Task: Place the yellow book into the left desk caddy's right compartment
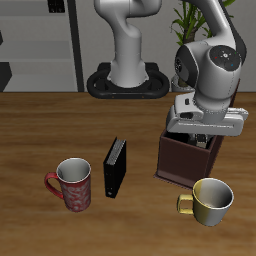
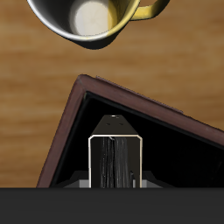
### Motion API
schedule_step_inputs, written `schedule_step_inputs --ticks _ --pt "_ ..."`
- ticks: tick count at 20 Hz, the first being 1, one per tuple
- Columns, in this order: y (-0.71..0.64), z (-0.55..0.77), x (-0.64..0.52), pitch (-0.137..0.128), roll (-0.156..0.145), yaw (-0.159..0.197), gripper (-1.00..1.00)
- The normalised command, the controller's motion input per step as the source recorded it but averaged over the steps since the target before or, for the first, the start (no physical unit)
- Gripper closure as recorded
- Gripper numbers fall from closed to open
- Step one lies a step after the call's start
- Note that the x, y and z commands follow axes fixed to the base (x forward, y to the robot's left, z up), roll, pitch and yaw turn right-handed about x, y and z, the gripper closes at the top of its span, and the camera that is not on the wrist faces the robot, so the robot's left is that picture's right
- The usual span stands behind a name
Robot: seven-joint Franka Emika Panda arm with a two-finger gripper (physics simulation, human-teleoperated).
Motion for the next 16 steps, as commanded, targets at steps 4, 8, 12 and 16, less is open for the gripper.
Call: schedule_step_inputs --ticks 4,8,12,16 --pt "0.00 0.07 -0.10 -0.009 0.011 -0.024 -1.00" --pt "-0.05 0.16 -0.04 -0.018 -0.002 -0.010 -1.00" --pt "-0.06 0.11 -0.07 -0.018 -0.003 -0.006 -1.00" --pt "0.00 0.07 -0.02 -0.008 0.019 0.000 -1.00"
